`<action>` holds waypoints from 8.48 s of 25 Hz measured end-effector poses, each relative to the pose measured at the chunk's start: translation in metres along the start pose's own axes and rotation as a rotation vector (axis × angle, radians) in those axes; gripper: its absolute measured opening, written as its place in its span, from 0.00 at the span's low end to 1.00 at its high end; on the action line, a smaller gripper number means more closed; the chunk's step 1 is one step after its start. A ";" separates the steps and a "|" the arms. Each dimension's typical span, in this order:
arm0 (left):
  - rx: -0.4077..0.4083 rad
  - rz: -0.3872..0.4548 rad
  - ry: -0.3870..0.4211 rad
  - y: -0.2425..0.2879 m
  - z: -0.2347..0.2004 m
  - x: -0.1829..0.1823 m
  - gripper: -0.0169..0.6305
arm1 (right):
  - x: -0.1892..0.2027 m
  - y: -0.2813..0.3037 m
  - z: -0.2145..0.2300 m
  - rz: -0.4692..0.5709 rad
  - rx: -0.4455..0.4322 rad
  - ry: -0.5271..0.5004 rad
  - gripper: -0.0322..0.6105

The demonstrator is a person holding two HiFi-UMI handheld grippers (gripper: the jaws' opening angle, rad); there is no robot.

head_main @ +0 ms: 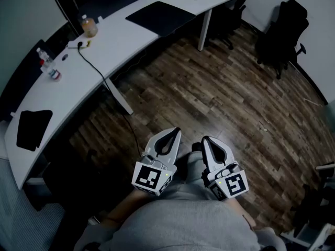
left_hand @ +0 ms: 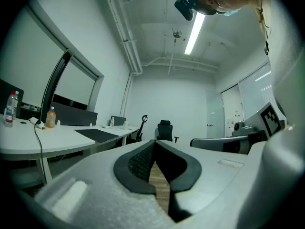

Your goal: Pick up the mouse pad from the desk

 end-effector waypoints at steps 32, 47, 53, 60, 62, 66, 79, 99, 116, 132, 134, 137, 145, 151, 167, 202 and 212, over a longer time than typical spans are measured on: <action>-0.127 -0.011 0.014 0.225 -0.112 -0.032 0.02 | -0.039 0.190 0.190 -0.054 -0.082 0.028 0.05; -0.213 -0.020 0.029 0.285 -0.125 -0.027 0.02 | -0.040 0.225 0.258 -0.049 -0.134 0.090 0.05; -0.230 -0.043 0.025 0.295 -0.125 -0.022 0.02 | -0.036 0.232 0.266 -0.056 -0.163 0.091 0.05; -0.228 -0.012 0.025 0.300 -0.133 -0.019 0.02 | -0.034 0.238 0.270 -0.060 -0.165 0.095 0.05; -0.227 -0.011 0.026 0.301 -0.135 -0.020 0.02 | -0.036 0.240 0.270 -0.060 -0.167 0.091 0.05; -0.231 -0.006 0.015 0.305 -0.138 -0.023 0.02 | -0.038 0.241 0.271 -0.060 -0.175 0.084 0.05; -0.286 -0.011 0.006 0.297 -0.142 -0.018 0.02 | -0.033 0.247 0.270 -0.080 -0.208 0.109 0.05; -0.247 0.033 0.006 0.348 -0.213 -0.035 0.02 | -0.042 0.324 0.295 -0.056 -0.158 0.059 0.05; -0.256 0.000 -0.056 0.396 -0.329 -0.037 0.02 | -0.038 0.452 0.295 -0.110 -0.189 0.060 0.05; -0.238 -0.007 -0.027 0.428 -0.421 -0.053 0.02 | -0.044 0.546 0.297 -0.119 -0.195 0.056 0.05; -0.233 -0.023 -0.040 0.432 -0.432 -0.051 0.02 | -0.048 0.557 0.294 -0.108 -0.200 0.053 0.05; -0.232 -0.047 -0.057 0.441 -0.446 -0.043 0.02 | -0.046 0.572 0.301 -0.094 -0.183 0.046 0.05; -0.244 -0.133 -0.097 0.456 -0.454 -0.014 0.02 | -0.006 0.586 0.329 -0.263 -0.260 0.000 0.07; -0.287 -0.234 -0.099 0.457 -0.459 0.011 0.09 | 0.005 0.606 0.347 -0.309 -0.325 -0.137 0.15; -0.399 -0.605 0.168 0.441 -0.479 0.103 0.35 | 0.114 0.660 0.399 -0.451 -0.429 -0.878 0.38; -0.373 -0.836 0.437 0.466 -0.512 0.157 0.38 | 0.173 0.739 0.420 -0.494 -0.368 -1.092 0.17; -0.383 -0.846 0.498 0.466 -0.513 0.156 0.38 | 0.154 0.740 0.413 -0.498 -0.368 -1.003 0.08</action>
Point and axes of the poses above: the fingertips, and each gripper's own axes: y forward along the fingers, z to its right, x out of its underside, the point moved 2 cm from there along -y, backward along the fingers, and after that the axes turned 4 degrees about x, right-handed, at the moved point
